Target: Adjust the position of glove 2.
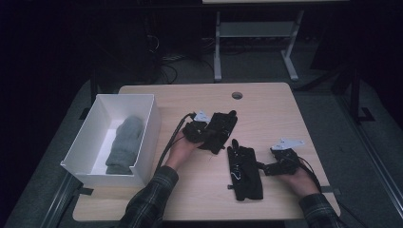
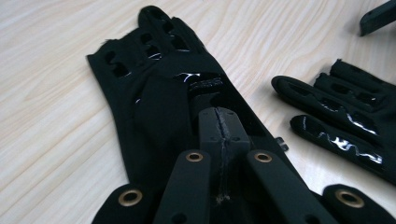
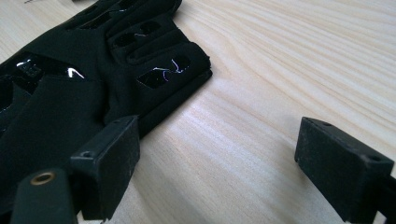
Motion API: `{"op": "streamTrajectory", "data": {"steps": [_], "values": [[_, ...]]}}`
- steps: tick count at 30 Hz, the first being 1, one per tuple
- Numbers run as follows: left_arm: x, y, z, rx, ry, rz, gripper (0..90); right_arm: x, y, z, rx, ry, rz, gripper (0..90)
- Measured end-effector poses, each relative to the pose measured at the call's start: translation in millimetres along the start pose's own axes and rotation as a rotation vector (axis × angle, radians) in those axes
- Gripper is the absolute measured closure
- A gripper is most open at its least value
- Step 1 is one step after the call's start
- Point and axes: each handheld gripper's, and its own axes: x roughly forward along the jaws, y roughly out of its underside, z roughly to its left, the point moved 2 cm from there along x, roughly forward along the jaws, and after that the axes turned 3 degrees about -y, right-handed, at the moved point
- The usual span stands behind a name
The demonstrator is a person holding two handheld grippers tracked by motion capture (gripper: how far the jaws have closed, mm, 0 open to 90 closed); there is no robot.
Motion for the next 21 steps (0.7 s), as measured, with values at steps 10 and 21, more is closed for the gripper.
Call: {"op": "streamTrajectory", "data": {"steps": [10, 21], "values": [[6.2, 15.3, -1.4, -0.02, 0.013, 0.05, 89.5, 0.1, -0.1, 0.1, 0.002, 0.0, 0.0, 14.1], [-20.2, 34.7, -14.8, -0.028, 0.04, 0.085, 89.6, 0.4, -0.2, 0.3, 0.002, 0.001, -0.002, 14.1]]}}
